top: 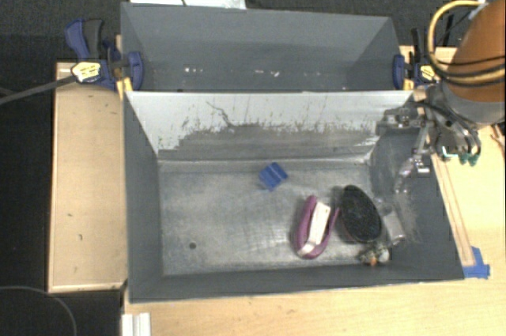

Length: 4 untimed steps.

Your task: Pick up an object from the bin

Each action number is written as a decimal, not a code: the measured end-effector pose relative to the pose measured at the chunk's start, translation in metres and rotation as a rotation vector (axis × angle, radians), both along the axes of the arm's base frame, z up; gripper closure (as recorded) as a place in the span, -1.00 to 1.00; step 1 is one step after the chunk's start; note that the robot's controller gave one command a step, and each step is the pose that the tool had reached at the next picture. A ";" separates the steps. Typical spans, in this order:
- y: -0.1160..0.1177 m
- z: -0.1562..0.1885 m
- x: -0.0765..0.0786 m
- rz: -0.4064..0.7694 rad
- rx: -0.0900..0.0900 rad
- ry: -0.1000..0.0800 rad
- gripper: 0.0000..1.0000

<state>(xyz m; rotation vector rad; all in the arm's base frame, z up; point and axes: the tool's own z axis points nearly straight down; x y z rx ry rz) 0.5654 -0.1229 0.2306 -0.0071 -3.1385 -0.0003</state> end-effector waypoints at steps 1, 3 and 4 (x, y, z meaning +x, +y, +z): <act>0.045 -0.144 0.003 0.103 0.005 -0.005 -1.00; 0.043 -0.144 0.002 0.110 0.002 -0.004 -1.00; 0.093 -0.154 -0.033 0.297 0.003 -0.003 -1.00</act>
Offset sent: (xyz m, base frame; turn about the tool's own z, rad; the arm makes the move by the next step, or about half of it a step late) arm 0.0009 0.0418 -0.1450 -0.1101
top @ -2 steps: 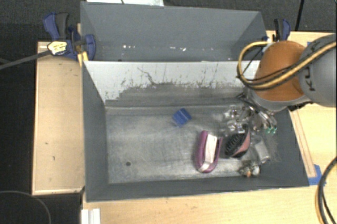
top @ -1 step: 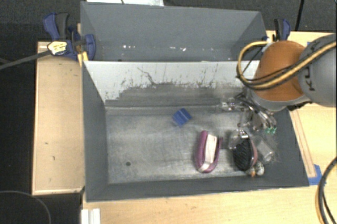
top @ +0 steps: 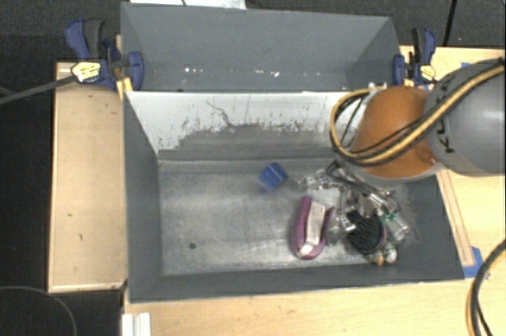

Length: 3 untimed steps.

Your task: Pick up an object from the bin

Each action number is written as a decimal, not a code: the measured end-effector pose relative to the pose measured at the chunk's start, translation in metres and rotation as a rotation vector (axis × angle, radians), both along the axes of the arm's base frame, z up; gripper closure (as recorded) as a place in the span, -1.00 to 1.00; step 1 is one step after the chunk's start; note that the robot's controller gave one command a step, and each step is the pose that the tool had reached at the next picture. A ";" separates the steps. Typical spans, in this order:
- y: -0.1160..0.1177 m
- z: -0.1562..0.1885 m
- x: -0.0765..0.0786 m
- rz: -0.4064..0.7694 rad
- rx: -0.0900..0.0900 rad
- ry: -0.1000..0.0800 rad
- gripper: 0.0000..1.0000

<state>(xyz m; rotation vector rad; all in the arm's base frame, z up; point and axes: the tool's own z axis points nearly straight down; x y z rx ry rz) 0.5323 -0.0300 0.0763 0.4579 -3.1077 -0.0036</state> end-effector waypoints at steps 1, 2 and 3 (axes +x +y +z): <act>0.028 -0.005 -0.012 0.514 -0.001 -0.001 -1.00; 0.027 -0.005 -0.012 0.513 -0.003 0.000 1.00; 0.019 0.095 -0.019 0.520 -0.004 -0.009 1.00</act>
Offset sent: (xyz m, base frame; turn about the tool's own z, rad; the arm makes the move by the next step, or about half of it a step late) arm -0.0127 0.0274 -0.0063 -0.5135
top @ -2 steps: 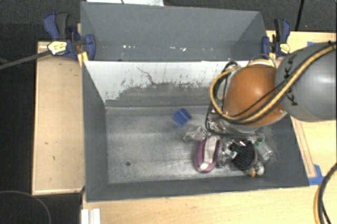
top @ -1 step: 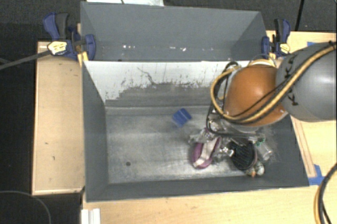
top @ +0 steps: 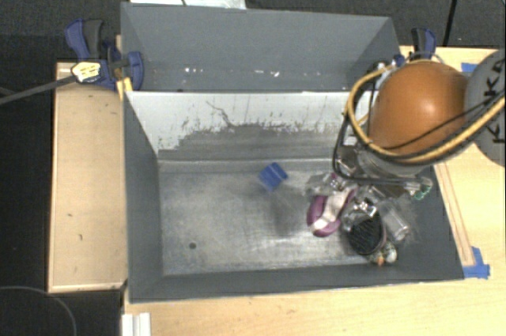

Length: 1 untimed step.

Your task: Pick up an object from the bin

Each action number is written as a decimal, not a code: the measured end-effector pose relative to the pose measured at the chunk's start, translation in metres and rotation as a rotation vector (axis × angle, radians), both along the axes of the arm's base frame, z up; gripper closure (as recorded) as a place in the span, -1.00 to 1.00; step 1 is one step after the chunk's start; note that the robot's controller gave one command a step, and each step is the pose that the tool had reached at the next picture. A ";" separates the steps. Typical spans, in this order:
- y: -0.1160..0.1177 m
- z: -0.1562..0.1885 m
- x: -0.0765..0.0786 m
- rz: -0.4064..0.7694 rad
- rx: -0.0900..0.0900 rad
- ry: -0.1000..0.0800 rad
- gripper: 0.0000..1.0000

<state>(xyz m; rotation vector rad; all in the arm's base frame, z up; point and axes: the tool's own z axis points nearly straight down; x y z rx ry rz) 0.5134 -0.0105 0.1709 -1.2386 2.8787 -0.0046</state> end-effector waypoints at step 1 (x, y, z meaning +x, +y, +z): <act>0.001 0.056 -0.002 0.085 0.000 0.001 1.00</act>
Offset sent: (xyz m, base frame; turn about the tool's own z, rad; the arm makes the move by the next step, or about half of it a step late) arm -0.0031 0.0008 0.0533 -0.0867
